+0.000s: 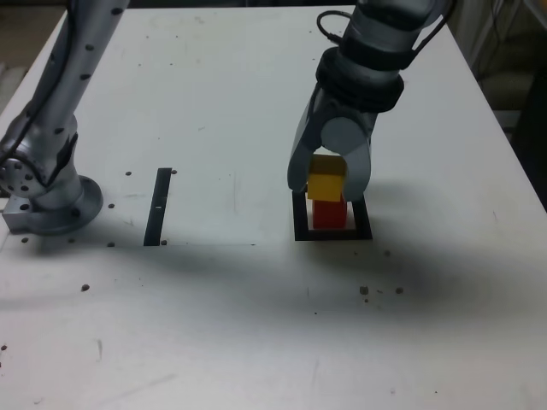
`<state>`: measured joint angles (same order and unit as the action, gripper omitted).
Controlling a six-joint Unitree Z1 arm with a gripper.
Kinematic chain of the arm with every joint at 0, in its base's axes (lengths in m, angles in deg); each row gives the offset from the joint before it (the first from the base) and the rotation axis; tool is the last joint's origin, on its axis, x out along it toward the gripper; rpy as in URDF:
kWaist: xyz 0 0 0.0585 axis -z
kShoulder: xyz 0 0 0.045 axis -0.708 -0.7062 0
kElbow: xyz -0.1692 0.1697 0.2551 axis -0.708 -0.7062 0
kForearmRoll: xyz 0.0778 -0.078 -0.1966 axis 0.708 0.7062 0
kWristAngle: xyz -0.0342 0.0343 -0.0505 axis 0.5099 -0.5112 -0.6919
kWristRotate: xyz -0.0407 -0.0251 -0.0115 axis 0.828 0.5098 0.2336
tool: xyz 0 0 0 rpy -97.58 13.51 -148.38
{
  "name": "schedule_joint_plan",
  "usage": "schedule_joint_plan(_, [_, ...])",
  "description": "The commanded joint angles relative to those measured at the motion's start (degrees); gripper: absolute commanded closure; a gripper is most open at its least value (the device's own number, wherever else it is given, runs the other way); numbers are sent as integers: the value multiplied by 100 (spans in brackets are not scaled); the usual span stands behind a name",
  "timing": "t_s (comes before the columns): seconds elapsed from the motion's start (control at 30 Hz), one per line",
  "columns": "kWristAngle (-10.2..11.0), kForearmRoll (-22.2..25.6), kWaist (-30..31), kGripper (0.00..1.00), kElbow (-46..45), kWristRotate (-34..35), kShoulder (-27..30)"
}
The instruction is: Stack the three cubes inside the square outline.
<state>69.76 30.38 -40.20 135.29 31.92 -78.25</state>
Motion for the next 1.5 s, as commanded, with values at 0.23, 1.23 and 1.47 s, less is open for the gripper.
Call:
schedule_joint_plan(0.23, [-13, -51, -80, 26, 64, -117, -133])
schedule_joint_plan(1.23, [439, -281, -578, 0, -703, -368, 905])
schedule_joint_plan(1.47, [595, -291, -1179, 0, -760, -850, 878])
